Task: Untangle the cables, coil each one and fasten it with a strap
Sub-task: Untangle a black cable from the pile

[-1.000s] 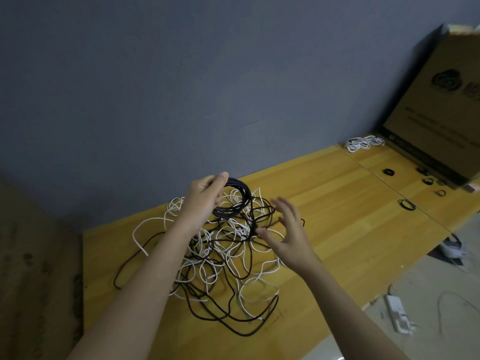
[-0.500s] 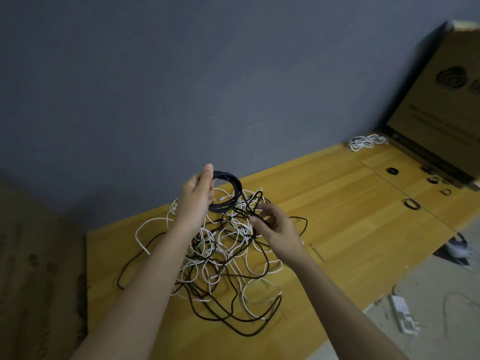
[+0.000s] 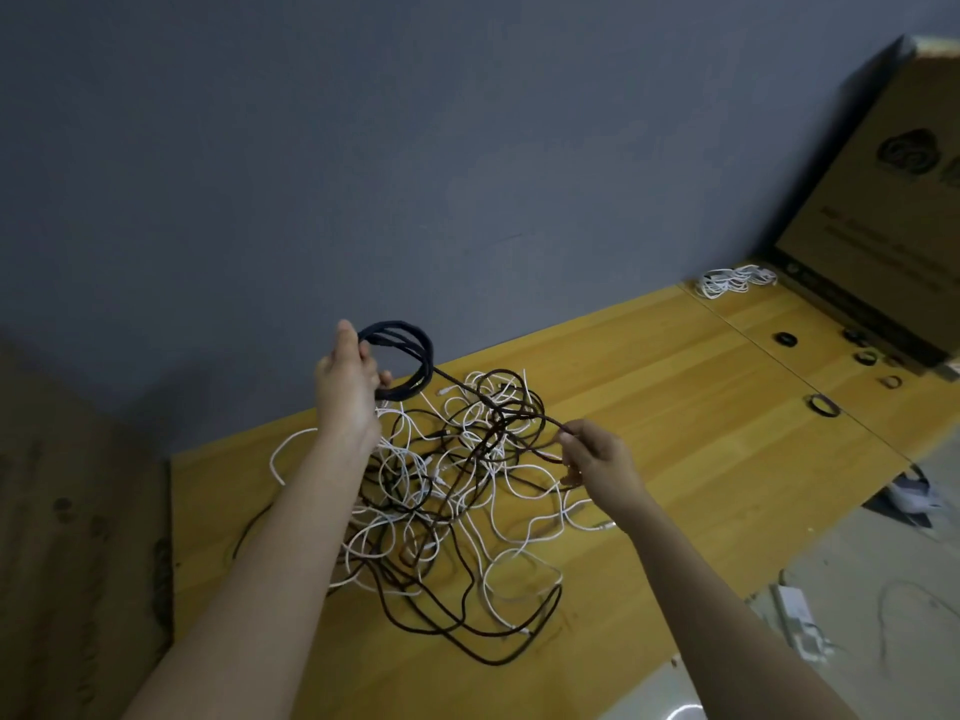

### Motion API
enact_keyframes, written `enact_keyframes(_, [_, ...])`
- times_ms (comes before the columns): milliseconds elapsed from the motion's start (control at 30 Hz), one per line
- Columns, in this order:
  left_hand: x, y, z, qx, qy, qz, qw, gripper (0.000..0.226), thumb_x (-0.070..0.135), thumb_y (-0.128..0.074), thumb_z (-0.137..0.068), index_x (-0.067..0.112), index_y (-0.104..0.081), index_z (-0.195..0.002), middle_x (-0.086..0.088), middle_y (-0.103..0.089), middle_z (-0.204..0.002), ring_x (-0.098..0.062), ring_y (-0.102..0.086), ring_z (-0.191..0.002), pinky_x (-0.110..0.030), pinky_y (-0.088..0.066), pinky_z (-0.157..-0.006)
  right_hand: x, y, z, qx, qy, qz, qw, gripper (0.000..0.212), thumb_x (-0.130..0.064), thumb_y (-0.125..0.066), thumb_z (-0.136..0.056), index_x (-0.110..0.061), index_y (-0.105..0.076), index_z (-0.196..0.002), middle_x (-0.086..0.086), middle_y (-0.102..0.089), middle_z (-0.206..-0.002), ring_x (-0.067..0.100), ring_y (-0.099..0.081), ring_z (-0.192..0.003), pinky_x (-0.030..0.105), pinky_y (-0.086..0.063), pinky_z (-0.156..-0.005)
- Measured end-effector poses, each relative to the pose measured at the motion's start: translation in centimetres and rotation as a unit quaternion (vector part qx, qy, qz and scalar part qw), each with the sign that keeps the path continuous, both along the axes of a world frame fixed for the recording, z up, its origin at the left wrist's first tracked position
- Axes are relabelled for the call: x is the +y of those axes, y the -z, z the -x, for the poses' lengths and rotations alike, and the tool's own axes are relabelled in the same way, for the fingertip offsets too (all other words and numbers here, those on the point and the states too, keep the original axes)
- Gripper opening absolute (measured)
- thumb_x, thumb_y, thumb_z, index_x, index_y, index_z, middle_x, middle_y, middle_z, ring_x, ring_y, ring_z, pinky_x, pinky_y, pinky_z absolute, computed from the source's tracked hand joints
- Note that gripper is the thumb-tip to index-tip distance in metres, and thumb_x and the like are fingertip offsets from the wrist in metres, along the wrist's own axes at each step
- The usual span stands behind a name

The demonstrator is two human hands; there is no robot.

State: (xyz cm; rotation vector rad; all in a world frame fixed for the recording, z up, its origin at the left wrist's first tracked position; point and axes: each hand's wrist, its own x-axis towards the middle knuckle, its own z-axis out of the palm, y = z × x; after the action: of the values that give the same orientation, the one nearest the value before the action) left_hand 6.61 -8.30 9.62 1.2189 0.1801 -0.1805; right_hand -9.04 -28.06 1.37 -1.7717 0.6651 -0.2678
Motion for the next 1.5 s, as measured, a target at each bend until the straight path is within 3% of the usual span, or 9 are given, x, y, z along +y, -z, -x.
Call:
enact_keyframes(267, [-0.8,0.8,0.7,-0.065,0.048,-0.071,0.994,0.041,0.038,-0.037,-0.102,0.018,-0.04,-0.067,0.011,-0.026,-0.041,-0.006,-0.025,-0.039,-0.02,-0.041,-0.051,0.5,0.9,-0.1,-0.062,0.172,-0.16,0.97,0.015,-0.006,-0.049,-0.098,-0.008,-0.059,-0.088,0.008,-0.053,-0.069,0.019,-0.061,-0.071,0.025,-0.057,-0.067])
enact_keyframes(367, [-0.7,0.6,1.0,-0.077,0.096,-0.092,0.988,0.041,0.041,-0.036,-0.102,0.018,-0.042,-0.068,0.01,-0.027,-0.041,-0.008,-0.026,-0.042,-0.029,-0.039,-0.062,0.7,-0.2,0.0,-0.103,0.14,-0.202,0.964,0.011,0.001,-0.051,-0.092,-0.007,-0.055,-0.085,0.008,-0.049,-0.065,0.021,-0.062,-0.068,0.028,-0.056,-0.068])
enact_keyframes(433, [-0.9,0.1,1.5,-0.085,0.136,-0.077,0.984,0.042,0.041,-0.036,-0.102,0.018,-0.042,-0.068,0.011,-0.026,-0.042,-0.008,-0.026,-0.042,-0.023,-0.041,-0.057,1.0,-0.8,0.1,-0.077,0.084,-0.126,0.985,0.01,-0.003,-0.053,-0.088,-0.011,-0.052,-0.083,0.01,-0.051,-0.072,0.023,-0.06,-0.069,0.027,-0.05,-0.067])
enact_keyframes(533, [-1.5,-0.6,2.3,-0.119,0.2,-0.074,0.97,0.043,0.039,-0.035,-0.102,0.017,-0.041,-0.065,0.009,-0.026,-0.043,-0.008,-0.027,-0.043,-0.022,-0.04,-0.056,2.2,-1.7,-0.6,0.002,0.006,0.02,1.0,0.01,-0.042,-0.054,-0.095,-0.033,-0.054,-0.091,0.014,-0.056,-0.086,0.031,-0.056,-0.079,0.038,-0.045,-0.075])
enact_keyframes(633, [-1.8,-1.1,2.7,-0.147,0.232,-0.089,0.957,0.044,0.039,-0.035,-0.102,0.016,-0.04,-0.065,0.009,-0.026,-0.045,-0.009,-0.028,-0.045,-0.025,-0.039,-0.059,2.4,-1.7,-1.9,0.1,-0.041,0.137,0.985,0.051,-0.087,-0.041,-0.072,-0.045,-0.059,-0.092,0.005,-0.056,-0.101,0.025,-0.053,-0.098,0.04,-0.044,-0.088])
enact_keyframes(800, [-2.0,-1.5,3.0,-0.167,0.232,-0.111,0.952,0.041,0.038,-0.036,-0.102,0.016,-0.041,-0.068,0.01,-0.027,-0.046,-0.009,-0.03,-0.047,-0.023,-0.042,-0.058,3.2,-1.5,-2.7,0.165,-0.049,0.268,0.948,0.015,-0.053,-0.064,-0.083,-0.043,-0.066,-0.094,-0.005,-0.051,-0.105,0.02,-0.039,-0.112,0.037,-0.025,-0.09])
enact_keyframes(1033, [-2.0,-1.2,2.6,-0.168,0.196,-0.131,0.957,0.039,0.037,-0.033,-0.103,0.017,-0.042,-0.072,0.011,-0.029,-0.045,-0.005,-0.028,-0.044,-0.029,-0.044,-0.065,3.3,0.4,-1.0,-0.094,-0.121,0.394,0.906,0.01,-0.017,-0.075,-0.08,-0.009,-0.072,-0.087,0.0,-0.058,-0.084,0.009,-0.051,-0.075,0.021,-0.041,-0.065])
enact_keyframes(1233, [-1.8,0.7,2.0,-0.087,0.156,-0.133,0.975,0.026,0.033,-0.03,-0.104,0.015,-0.044,-0.092,0.006,-0.037,-0.066,-0.008,-0.04,-0.056,-0.035,-0.041,-0.084,3.6,0.8,0.7,-0.156,-0.068,0.372,0.913,0.012,-0.009,-0.065,-0.084,-0.012,-0.061,-0.094,0.0,-0.067,-0.087,0.016,-0.065,-0.073,0.027,-0.051,-0.057])
enact_keyframes(1500, [-2.6,3.2,4.8,-0.077,0.351,-0.373,0.856,0.036,0.046,-0.06,-0.09,0.015,-0.041,-0.095,0.002,-0.049,-0.09,-0.009,-0.049,-0.076,-0.029,-0.036,-0.064,4.1,0.2,1.0,-0.21,-0.063,0.469,0.856,0.007,-0.015,-0.047,-0.086,-0.015,-0.049,-0.092,0.003,-0.065,-0.099,0.019,-0.063,-0.077,0.025,-0.048,-0.052])
